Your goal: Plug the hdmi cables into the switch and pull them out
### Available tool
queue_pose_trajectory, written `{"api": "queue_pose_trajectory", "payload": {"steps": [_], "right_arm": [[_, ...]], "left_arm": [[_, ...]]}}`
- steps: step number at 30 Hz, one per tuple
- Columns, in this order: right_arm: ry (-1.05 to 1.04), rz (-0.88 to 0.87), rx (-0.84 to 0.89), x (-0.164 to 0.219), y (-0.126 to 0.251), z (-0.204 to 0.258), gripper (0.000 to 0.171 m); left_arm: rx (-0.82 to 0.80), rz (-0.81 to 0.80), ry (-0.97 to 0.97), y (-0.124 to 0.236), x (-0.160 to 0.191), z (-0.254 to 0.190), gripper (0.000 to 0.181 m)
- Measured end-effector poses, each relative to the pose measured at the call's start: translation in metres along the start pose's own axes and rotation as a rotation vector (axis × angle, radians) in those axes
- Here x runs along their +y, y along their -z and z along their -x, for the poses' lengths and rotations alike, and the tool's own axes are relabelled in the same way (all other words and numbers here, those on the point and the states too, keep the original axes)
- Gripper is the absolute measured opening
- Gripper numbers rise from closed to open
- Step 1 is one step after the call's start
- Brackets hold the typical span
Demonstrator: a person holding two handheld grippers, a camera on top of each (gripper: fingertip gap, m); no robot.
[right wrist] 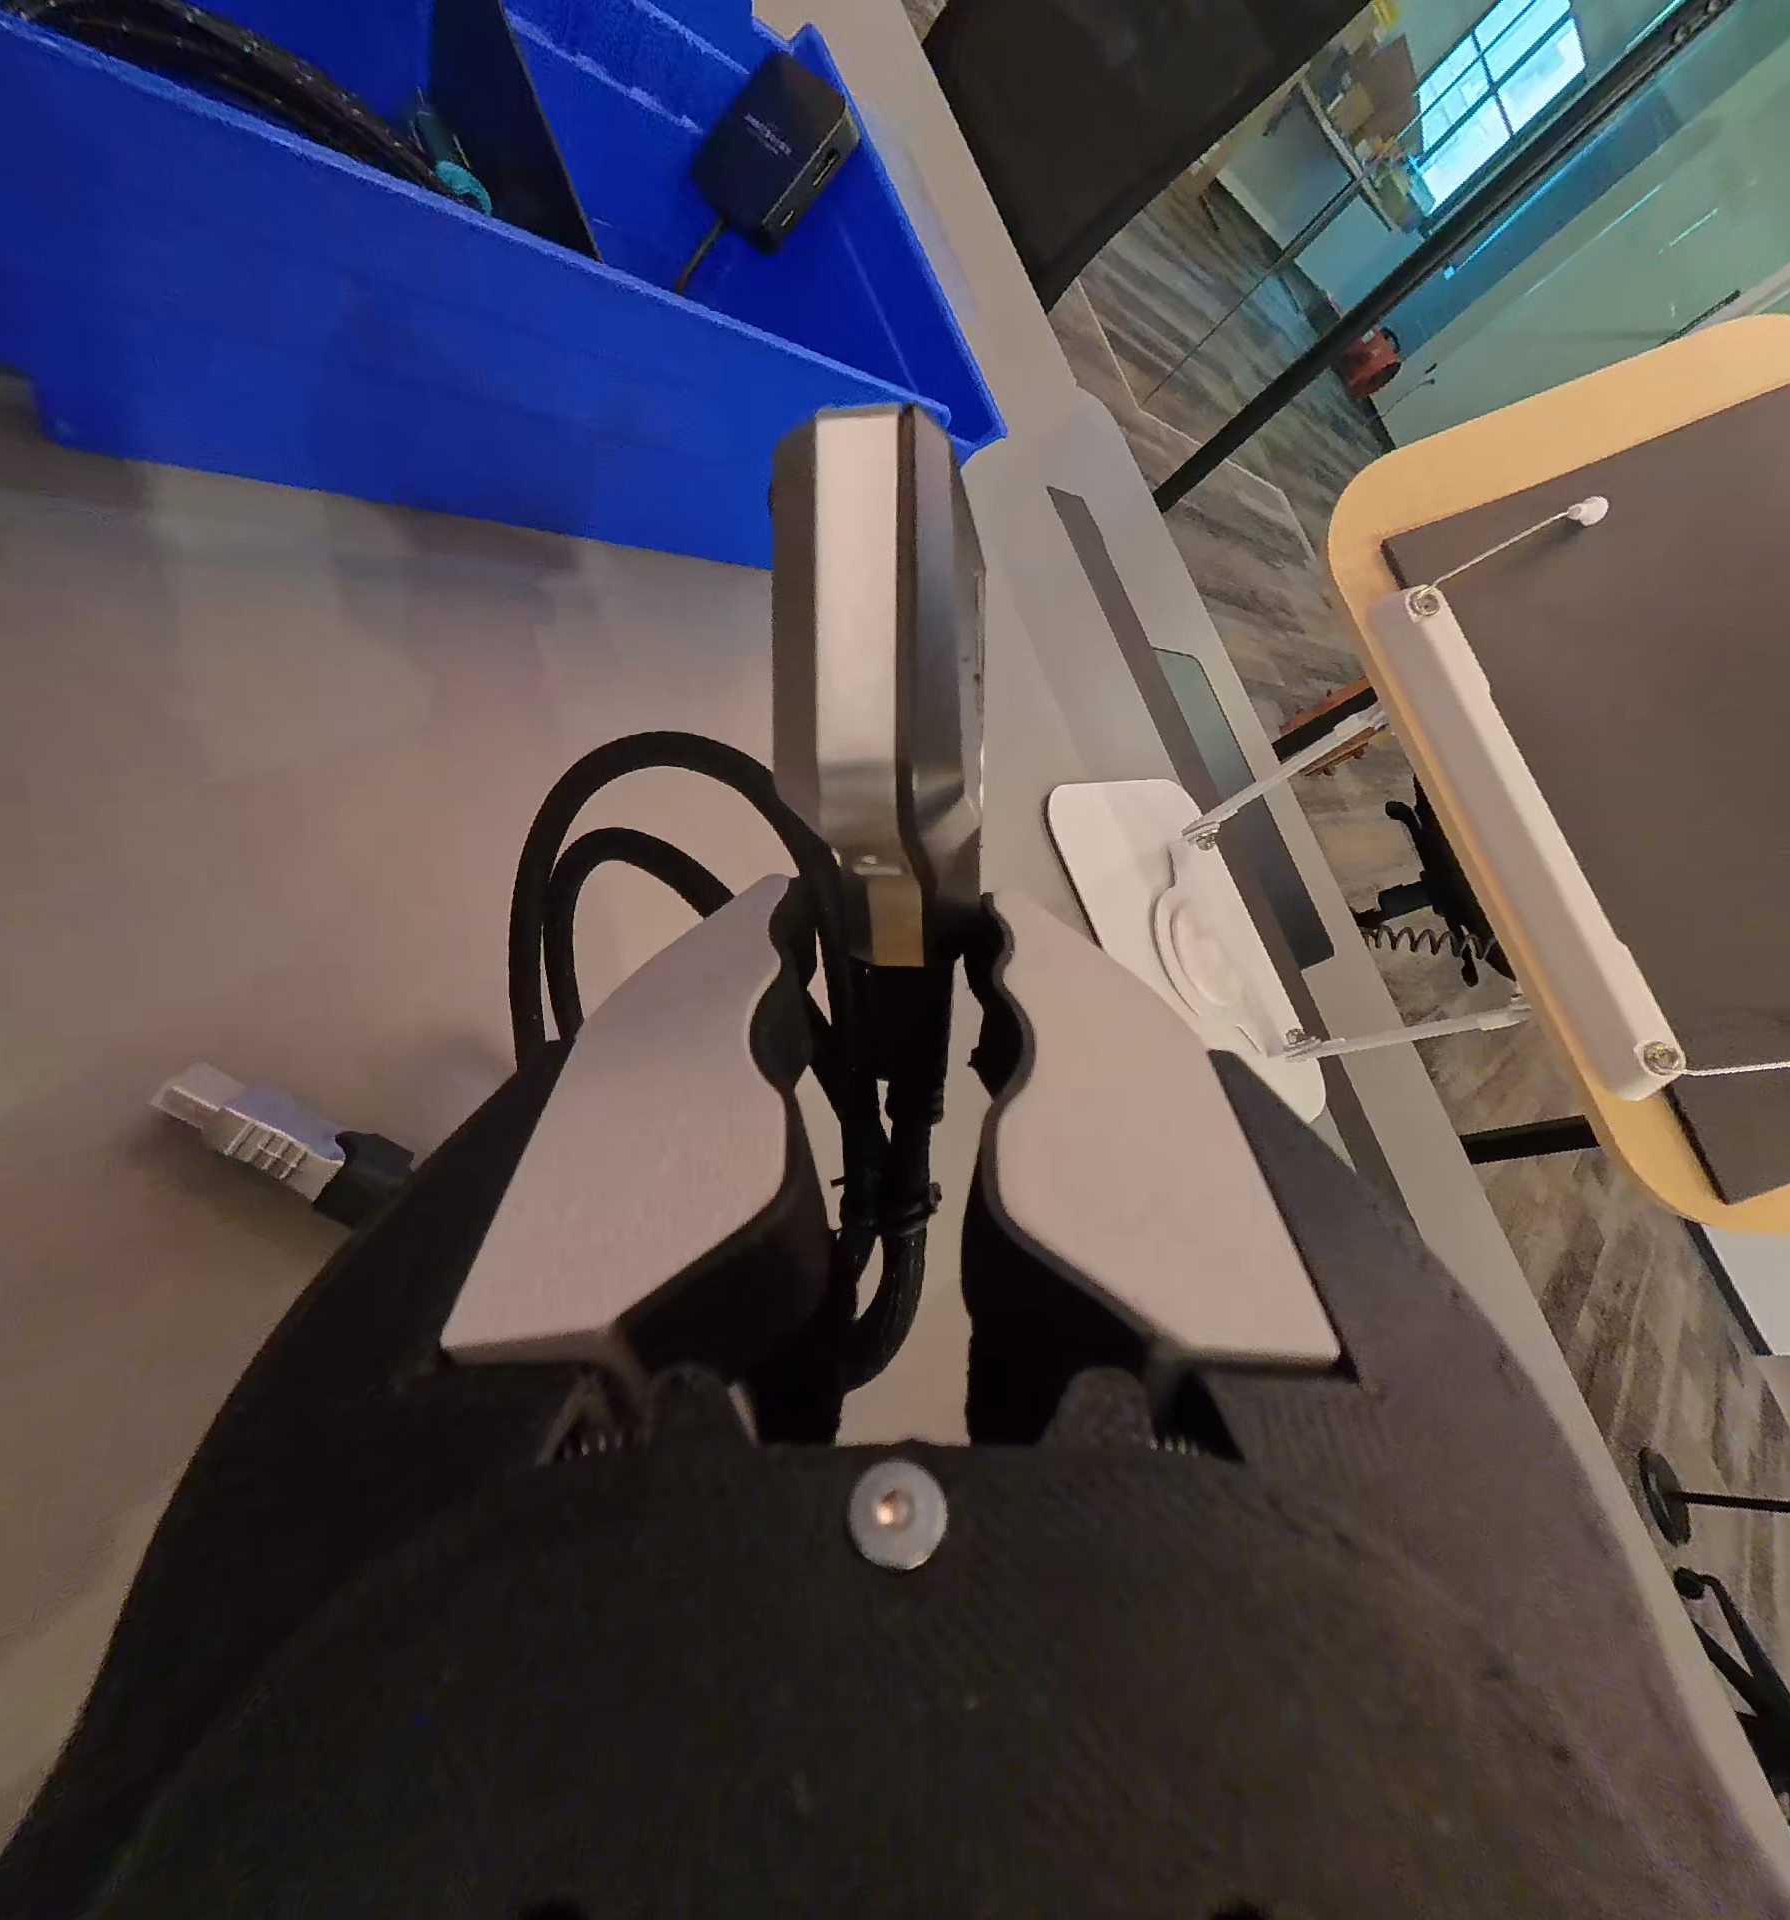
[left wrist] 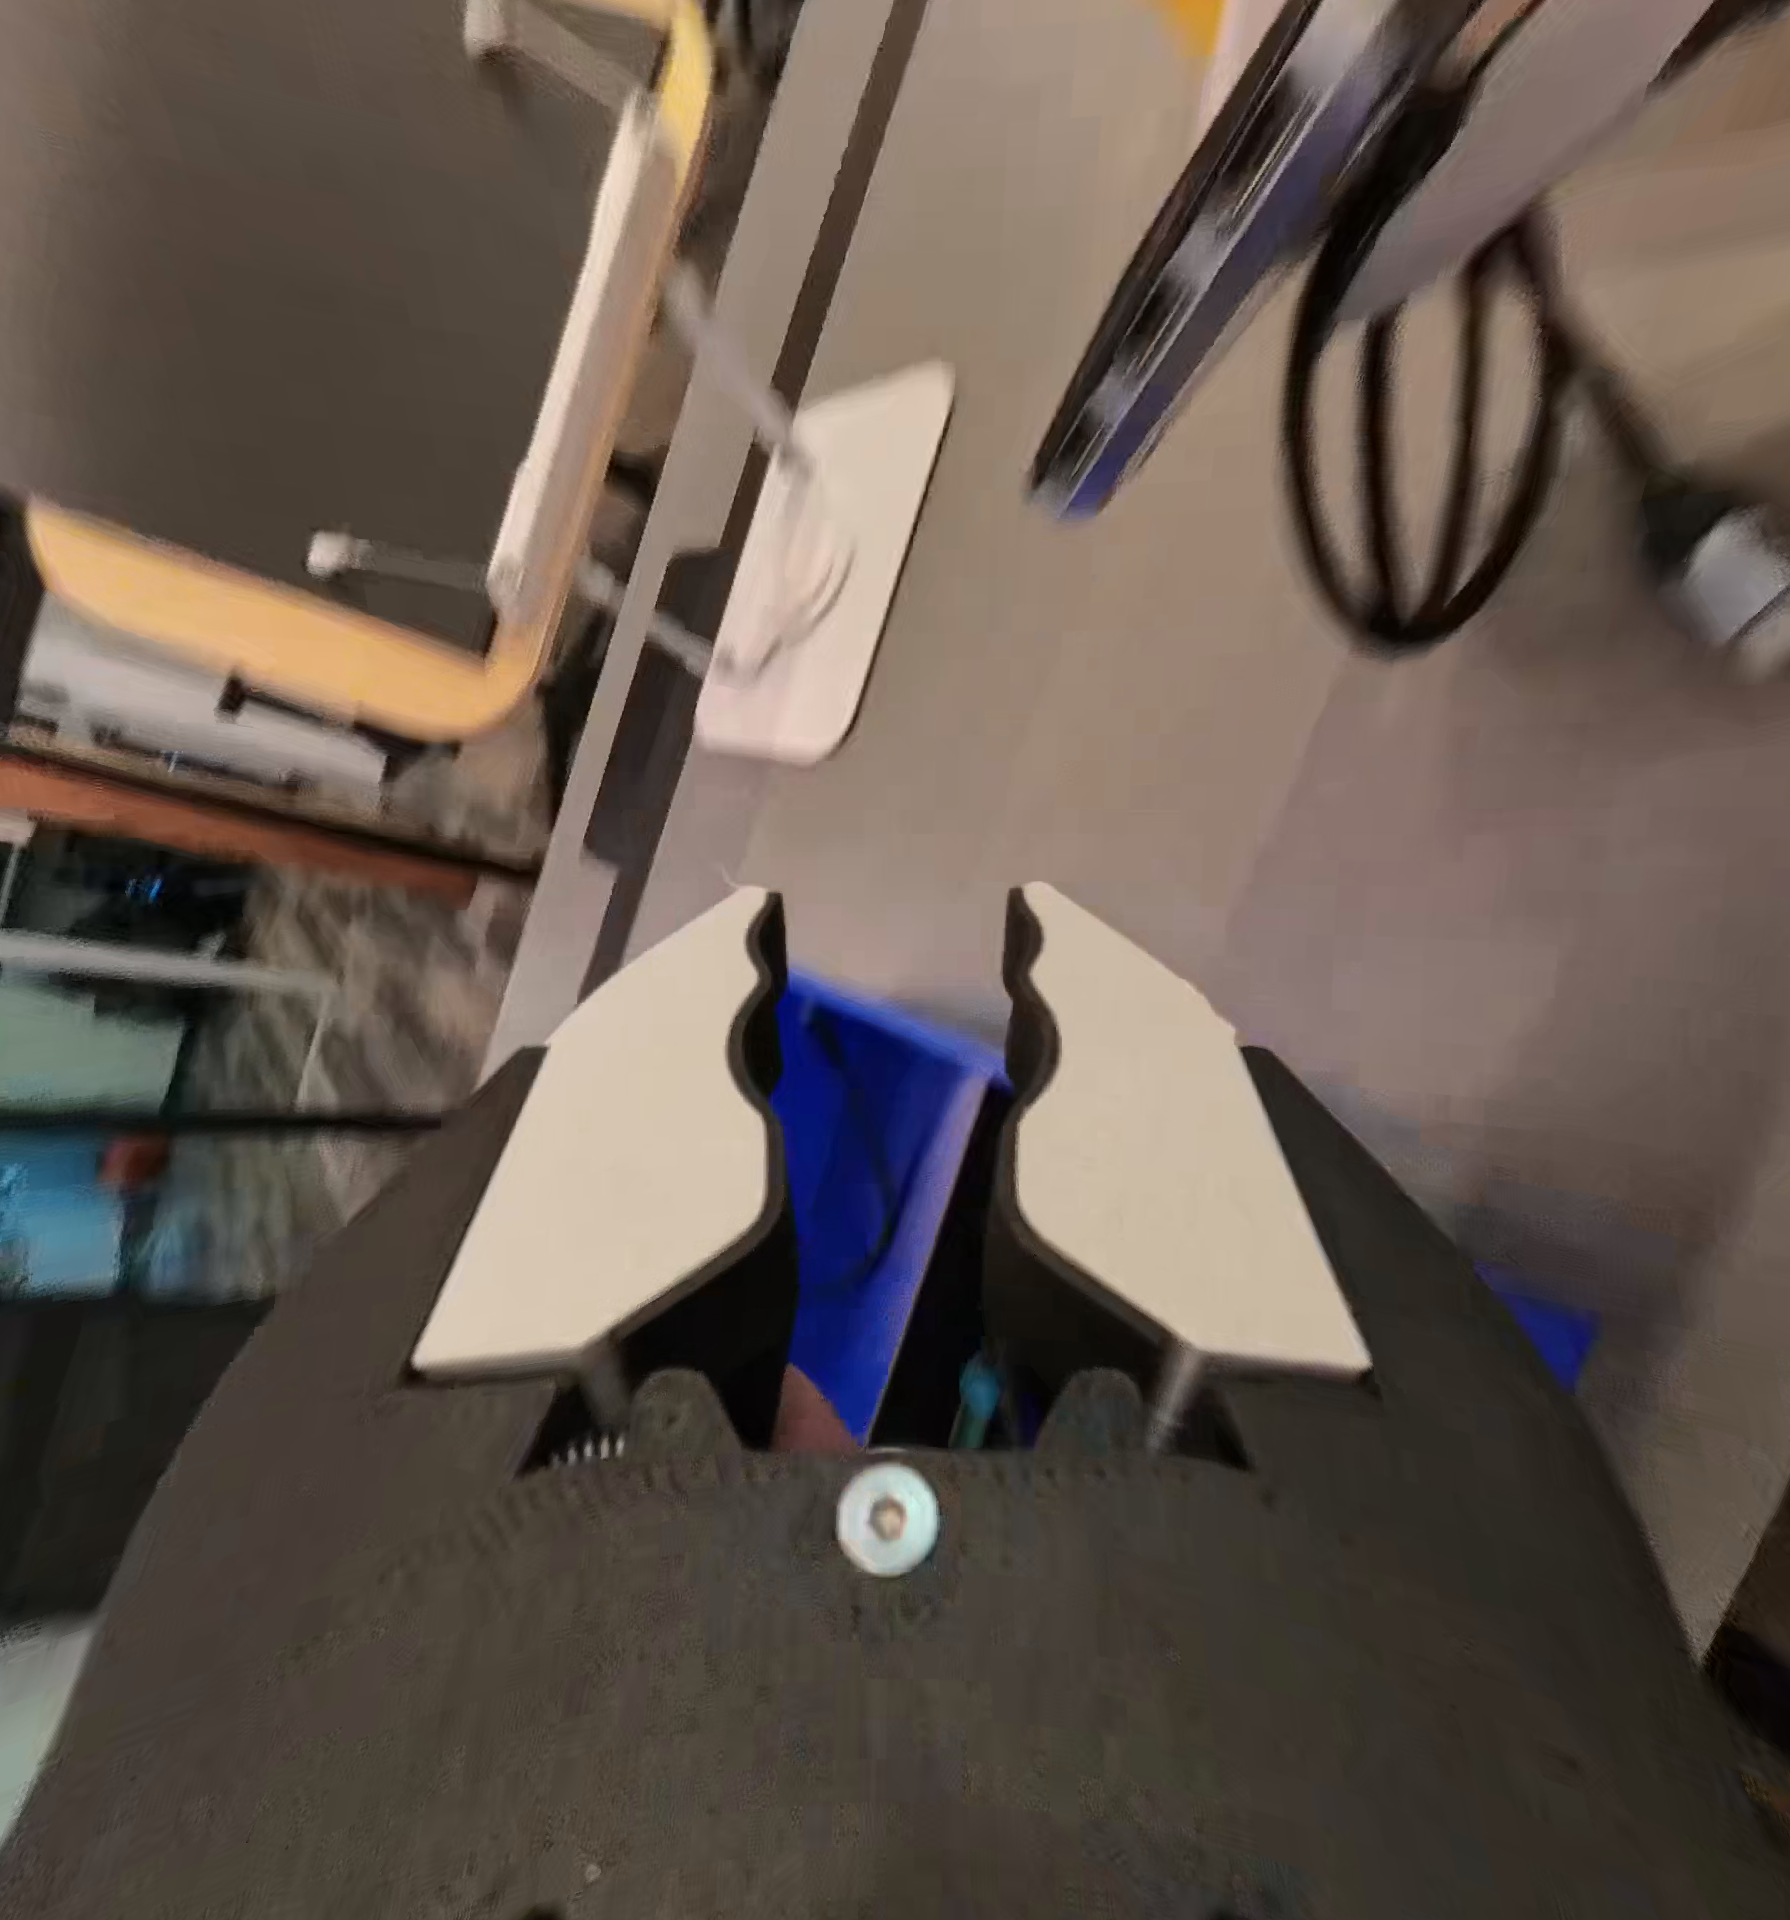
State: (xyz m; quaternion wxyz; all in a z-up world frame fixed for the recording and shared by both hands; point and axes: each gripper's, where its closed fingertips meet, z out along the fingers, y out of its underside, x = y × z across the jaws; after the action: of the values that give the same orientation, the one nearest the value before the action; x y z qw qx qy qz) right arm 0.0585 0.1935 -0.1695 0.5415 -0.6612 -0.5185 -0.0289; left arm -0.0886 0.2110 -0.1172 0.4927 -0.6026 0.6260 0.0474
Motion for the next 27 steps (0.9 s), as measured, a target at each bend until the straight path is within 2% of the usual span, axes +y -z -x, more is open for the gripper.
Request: {"api": "queue_pose_trajectory", "payload": {"steps": [1,4,7,9,14,18,23,27], "right_arm": [[0.002,0.003,-0.001,0.001,-0.001,0.001,0.028],[0.004,0.002,-0.002,-0.001,-0.002,0.001,0.028],[0.003,0.003,-0.004,-0.001,-0.002,0.002,0.028],[0.002,0.007,-0.004,0.000,-0.002,0.002,0.028],[0.004,-0.004,0.001,-0.001,-0.002,0.001,0.028],[0.001,-0.022,0.002,-0.003,-0.001,0.000,0.028],[0.002,-0.026,-0.001,-0.004,-0.001,0.001,0.028],[0.005,-0.024,-0.003,-0.004,-0.001,0.002,0.028]], "left_arm": [[-0.031,0.062,-0.004,0.006,0.018,0.010,0.040],[-0.012,0.215,0.038,0.019,0.068,0.018,0.039],[0.087,0.355,0.074,0.019,0.113,0.002,0.040],[0.136,0.393,0.081,0.011,0.130,-0.012,0.039],[0.190,0.432,0.031,-0.024,0.151,-0.042,0.037],[0.156,0.470,-0.009,-0.044,0.166,-0.048,0.034],[0.147,0.473,0.030,-0.049,0.172,-0.048,0.022],[0.146,0.457,0.065,-0.048,0.174,-0.047,0.019]]}}
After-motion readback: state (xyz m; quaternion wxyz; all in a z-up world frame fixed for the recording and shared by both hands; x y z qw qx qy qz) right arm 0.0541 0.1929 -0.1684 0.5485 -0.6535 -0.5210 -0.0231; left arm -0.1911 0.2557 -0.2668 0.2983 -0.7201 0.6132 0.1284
